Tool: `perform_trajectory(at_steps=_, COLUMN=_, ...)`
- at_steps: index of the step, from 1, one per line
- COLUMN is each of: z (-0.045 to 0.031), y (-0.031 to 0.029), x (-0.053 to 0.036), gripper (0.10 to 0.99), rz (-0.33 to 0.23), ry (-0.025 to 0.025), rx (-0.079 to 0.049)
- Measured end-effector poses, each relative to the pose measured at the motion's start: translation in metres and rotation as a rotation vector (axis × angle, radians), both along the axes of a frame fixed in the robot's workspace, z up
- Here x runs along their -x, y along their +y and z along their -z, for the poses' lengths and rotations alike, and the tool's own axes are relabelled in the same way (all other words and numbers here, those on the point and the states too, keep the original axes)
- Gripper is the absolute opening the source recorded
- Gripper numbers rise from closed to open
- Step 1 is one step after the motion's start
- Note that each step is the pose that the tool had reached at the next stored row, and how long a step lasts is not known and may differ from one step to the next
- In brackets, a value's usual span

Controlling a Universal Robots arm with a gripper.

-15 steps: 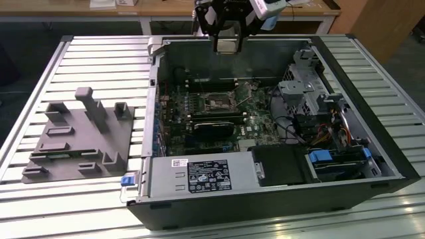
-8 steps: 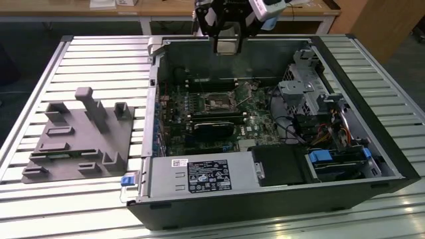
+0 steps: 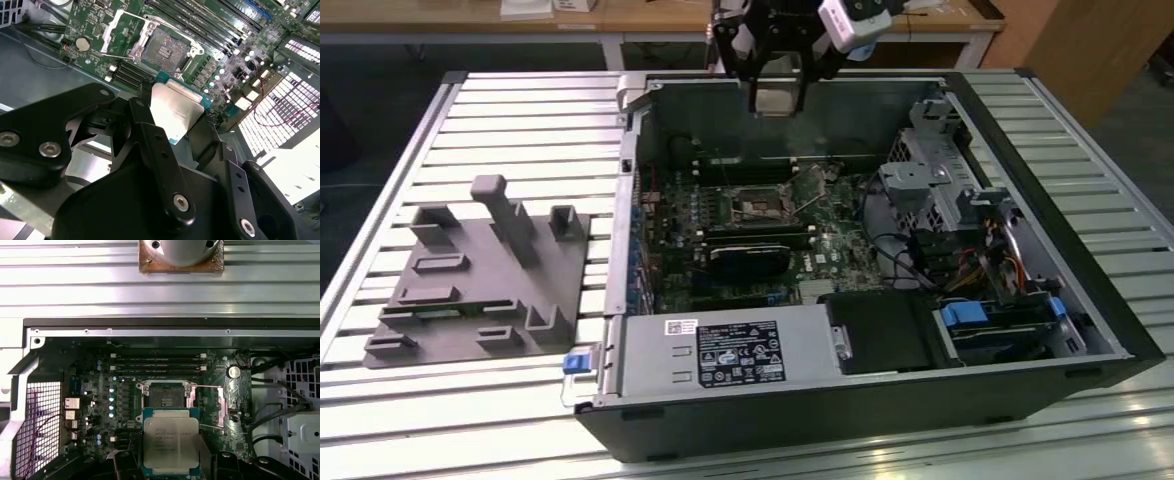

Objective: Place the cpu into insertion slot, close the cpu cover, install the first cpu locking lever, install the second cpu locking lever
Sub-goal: 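Place the cpu into insertion slot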

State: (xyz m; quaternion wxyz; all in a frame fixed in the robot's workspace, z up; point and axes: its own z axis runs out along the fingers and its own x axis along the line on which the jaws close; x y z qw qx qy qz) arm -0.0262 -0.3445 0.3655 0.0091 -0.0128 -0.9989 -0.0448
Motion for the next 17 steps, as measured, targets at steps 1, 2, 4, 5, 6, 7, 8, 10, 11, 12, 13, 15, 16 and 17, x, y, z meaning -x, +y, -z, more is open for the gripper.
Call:
perform_trajectory(at_steps=1, z=0.0009, y=0.0000, x=0.0000, gripper=0.537, rz=0.000, ry=0.0000, rx=0.000)
perform_trajectory(at_steps=2, z=0.0018, y=0.0000, x=0.0000, gripper=0.537, rz=0.000, ry=0.0000, rx=0.000)
perform_trajectory(at_steps=4, z=0.0034, y=0.0000, x=0.0000, gripper=0.537, rz=0.000, ry=0.0000, rx=0.000)
perform_trajectory(at_steps=5, z=0.0042, y=0.0000, x=0.0000, gripper=0.537, rz=0.000, ry=0.0000, rx=0.000)
perform_trajectory(at_steps=6, z=0.0048, y=0.0000, x=0.0000, gripper=0.537, rz=0.000, ry=0.0000, rx=0.000)
perform_trajectory(at_steps=7, z=0.0055, y=0.0000, x=0.0000, gripper=0.537, rz=0.000, ry=0.0000, rx=0.000)
perform_trajectory(at_steps=8, z=0.0063, y=0.0000, x=0.0000, gripper=0.537, rz=0.000, ry=0.0000, rx=0.000)
perform_trajectory(at_steps=10, z=0.0077, y=0.0000, x=0.0000, gripper=0.537, rz=0.000, ry=0.0000, rx=0.000)
perform_trajectory(at_steps=11, z=0.0084, y=0.0000, x=0.0000, gripper=0.537, rz=0.000, ry=0.0000, rx=0.000)
perform_trajectory(at_steps=12, z=0.0091, y=0.0000, x=0.0000, gripper=0.537, rz=0.000, ry=0.0000, rx=0.000)
perform_trajectory(at_steps=13, z=0.0097, y=0.0000, x=0.0000, gripper=0.537, rz=0.000, ry=0.0000, rx=0.000)
perform_trajectory(at_steps=15, z=0.0108, y=0.0000, x=0.0000, gripper=0.537, rz=0.000, ry=0.0000, rx=0.000)
perform_trajectory(at_steps=16, z=0.0113, y=0.0000, x=0.0000, gripper=0.537, rz=0.000, ry=0.0000, rx=0.000)
perform_trajectory(at_steps=17, z=0.0118, y=0.0000, x=0.0000, gripper=0.537, rz=0.000, ry=0.0000, rx=0.000)
